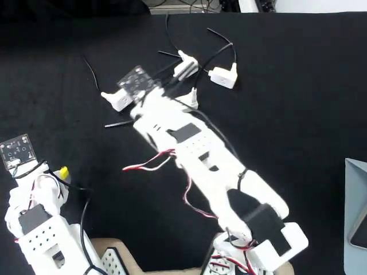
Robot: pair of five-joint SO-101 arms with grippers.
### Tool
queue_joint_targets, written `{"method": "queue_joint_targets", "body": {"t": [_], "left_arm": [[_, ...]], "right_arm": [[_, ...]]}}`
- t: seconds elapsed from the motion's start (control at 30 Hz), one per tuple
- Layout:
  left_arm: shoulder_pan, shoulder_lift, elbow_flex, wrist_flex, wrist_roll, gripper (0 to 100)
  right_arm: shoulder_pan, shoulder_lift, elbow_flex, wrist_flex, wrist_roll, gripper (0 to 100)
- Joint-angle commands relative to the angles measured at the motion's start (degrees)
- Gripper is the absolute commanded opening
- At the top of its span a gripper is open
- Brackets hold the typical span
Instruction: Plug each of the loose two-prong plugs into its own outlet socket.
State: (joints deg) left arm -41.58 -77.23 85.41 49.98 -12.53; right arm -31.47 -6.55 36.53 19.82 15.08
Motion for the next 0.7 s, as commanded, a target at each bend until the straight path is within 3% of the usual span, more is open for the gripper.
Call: {"method": "queue_joint_targets", "body": {"t": [0.0, 0.13, 0.27, 0.37, 0.53, 0.67], "left_arm": [[-0.1, -0.6, -0.4, -1.3, 0.1, 29], [-0.1, -0.6, -0.3, -1.3, 0.1, 29], [-0.1, -0.6, -0.3, -1.3, 0.1, 29], [-0.1, -0.6, -0.2, -1.3, 0.1, 29], [0.0, -0.6, 0.4, -1.8, 0.1, 29], [0.1, -0.6, -0.2, -2.6, 0.5, 27]], "right_arm": [[3.1, -2.5, -0.2, -5.6, 0.2, 14.9], [3.1, 0.0, -0.1, -5.5, -1.4, 34.2], [2.8, -0.4, 0.2, -4.0, -1.8, 34.2], [2.8, -4.2, 0.1, 2.8, -1.8, 26.6], [3.1, -15.1, 0.2, 17.6, -1.9, 0.8], [3.2, -23.4, 2.9, 26.4, -1.9, 2.8]]}}
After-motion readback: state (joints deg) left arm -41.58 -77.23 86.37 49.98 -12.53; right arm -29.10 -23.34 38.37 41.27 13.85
